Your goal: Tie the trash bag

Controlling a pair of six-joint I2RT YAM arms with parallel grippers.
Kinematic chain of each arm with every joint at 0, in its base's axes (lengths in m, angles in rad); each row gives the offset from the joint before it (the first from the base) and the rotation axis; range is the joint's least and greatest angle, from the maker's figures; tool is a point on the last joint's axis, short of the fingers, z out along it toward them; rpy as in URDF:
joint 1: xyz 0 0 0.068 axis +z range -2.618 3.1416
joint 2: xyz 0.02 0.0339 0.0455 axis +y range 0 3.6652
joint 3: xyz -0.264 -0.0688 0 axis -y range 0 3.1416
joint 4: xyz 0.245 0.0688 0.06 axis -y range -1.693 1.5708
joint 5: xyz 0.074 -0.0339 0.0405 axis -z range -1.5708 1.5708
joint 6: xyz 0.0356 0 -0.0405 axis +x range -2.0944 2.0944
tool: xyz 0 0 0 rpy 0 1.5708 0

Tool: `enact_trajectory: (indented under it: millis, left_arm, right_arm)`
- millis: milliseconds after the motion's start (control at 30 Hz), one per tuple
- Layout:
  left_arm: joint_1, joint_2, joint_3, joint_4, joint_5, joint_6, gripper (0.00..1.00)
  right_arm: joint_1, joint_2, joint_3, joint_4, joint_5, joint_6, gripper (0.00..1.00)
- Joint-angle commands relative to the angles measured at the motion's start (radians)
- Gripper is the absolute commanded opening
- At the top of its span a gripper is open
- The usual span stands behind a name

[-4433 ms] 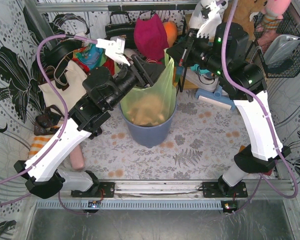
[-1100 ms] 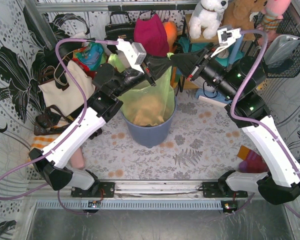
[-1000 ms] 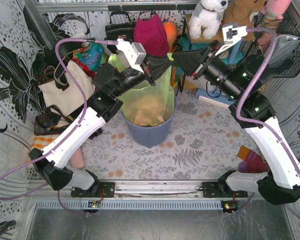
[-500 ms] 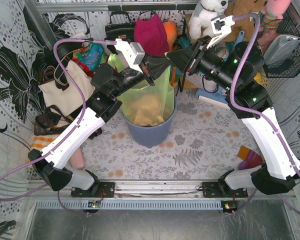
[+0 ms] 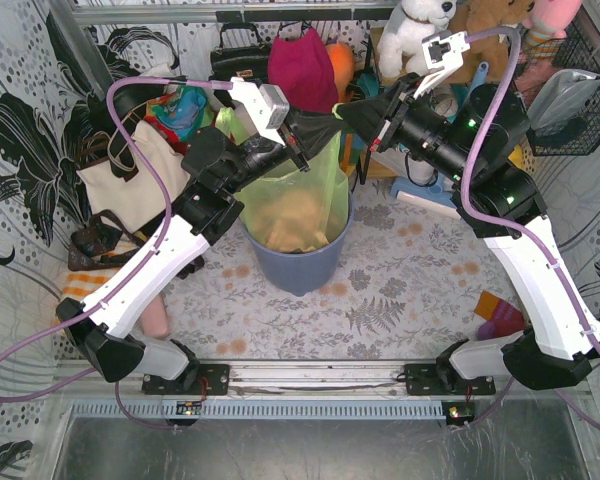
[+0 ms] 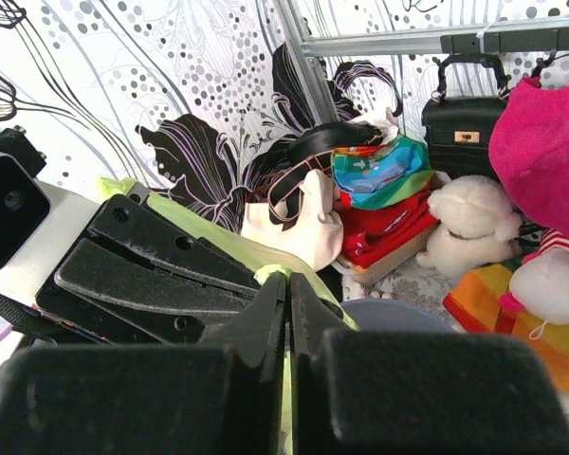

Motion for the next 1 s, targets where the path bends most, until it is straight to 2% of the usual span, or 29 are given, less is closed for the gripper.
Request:
enact_trajectory:
  millis: [0, 333, 400, 467, 567, 867, 967]
  left_arm:
    - [0.003, -0.013, 0.005, 0.04, 0.025, -0.004, 0.0]
    - [0.004, -0.013, 0.003, 0.031, 0.022, -0.009, 0.02]
    - [0.004, -0.014, 0.004, 0.04, 0.005, -0.018, 0.18]
    - [0.004, -0.017, 0.009, 0.048, -0.006, -0.02, 0.3]
    - [0.004, -0.013, 0.031, 0.043, -0.016, -0.019, 0.36]
    - [0.004, 0.0, 0.064, 0.019, -0.016, -0.013, 0.34]
    - [0.005, -0.005, 0.063, 0.017, -0.007, -0.011, 0.28]
  right_arm:
    - [0.002, -0.028, 0.013, 0.046, -0.006, -0.008, 0.0]
    - [0.002, -0.025, 0.023, 0.062, -0.016, -0.014, 0.0]
    - [0.002, -0.023, 0.021, 0.06, -0.031, -0.012, 0.0]
    - [0.002, -0.024, 0.013, 0.061, -0.04, -0.007, 0.0]
    - [0.002, -0.03, -0.002, 0.065, -0.042, -0.004, 0.0]
    - [0.002, -0.04, -0.026, 0.074, -0.041, -0.005, 0.0]
    - [0.002, -0.04, -0.028, 0.074, -0.043, -0.004, 0.0]
